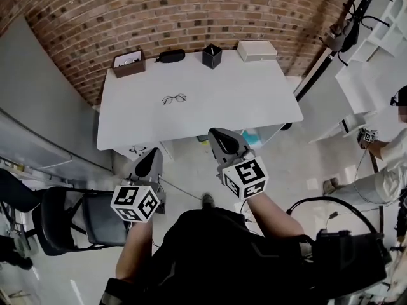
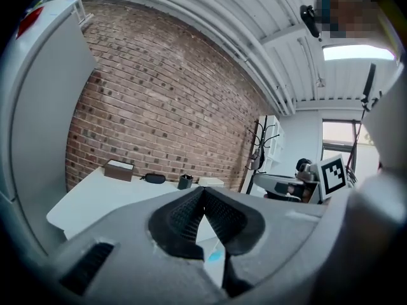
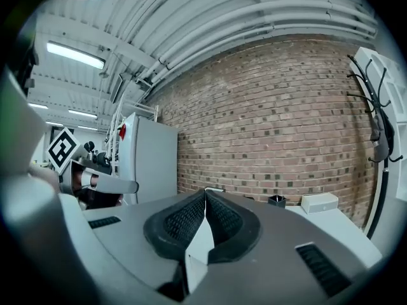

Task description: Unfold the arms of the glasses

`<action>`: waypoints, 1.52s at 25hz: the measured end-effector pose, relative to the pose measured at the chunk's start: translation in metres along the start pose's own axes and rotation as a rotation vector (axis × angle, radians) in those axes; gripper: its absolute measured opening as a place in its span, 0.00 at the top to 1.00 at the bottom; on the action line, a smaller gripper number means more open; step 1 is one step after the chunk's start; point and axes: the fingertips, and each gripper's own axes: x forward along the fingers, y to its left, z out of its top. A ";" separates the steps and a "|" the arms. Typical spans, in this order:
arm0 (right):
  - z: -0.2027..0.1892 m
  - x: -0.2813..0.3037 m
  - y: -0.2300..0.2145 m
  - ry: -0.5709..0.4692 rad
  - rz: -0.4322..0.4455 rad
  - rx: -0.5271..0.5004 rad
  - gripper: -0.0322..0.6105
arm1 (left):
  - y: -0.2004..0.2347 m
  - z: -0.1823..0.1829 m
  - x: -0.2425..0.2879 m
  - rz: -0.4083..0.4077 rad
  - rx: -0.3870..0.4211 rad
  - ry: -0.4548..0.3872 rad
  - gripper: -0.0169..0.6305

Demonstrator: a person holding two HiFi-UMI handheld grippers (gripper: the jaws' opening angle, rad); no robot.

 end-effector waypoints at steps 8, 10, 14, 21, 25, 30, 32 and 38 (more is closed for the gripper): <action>-0.009 0.027 -0.047 0.005 0.043 0.024 0.94 | 0.006 0.000 0.052 0.040 0.002 0.041 0.96; -0.012 0.034 -0.053 0.008 0.051 0.022 0.94 | 0.008 -0.002 0.060 0.046 -0.010 0.051 0.96; -0.018 0.047 -0.063 0.023 0.051 0.035 0.94 | 0.015 -0.006 0.076 0.053 -0.016 0.069 0.96; -0.025 0.082 -0.067 0.050 0.043 0.030 0.94 | 0.046 -0.005 0.106 0.028 -0.024 0.081 0.96; -0.030 0.111 -0.072 0.082 0.036 0.028 0.94 | 0.072 -0.003 0.129 0.014 -0.029 0.103 0.96; -0.042 0.159 -0.081 0.125 0.018 0.019 0.94 | 0.113 -0.002 0.163 0.004 -0.026 0.134 0.96; -0.052 0.175 -0.086 0.148 0.007 0.028 0.94 | 0.127 -0.008 0.175 0.001 -0.026 0.162 0.96; -0.089 0.224 -0.103 0.237 -0.022 0.063 0.94 | 0.172 -0.031 0.217 -0.008 -0.044 0.249 0.96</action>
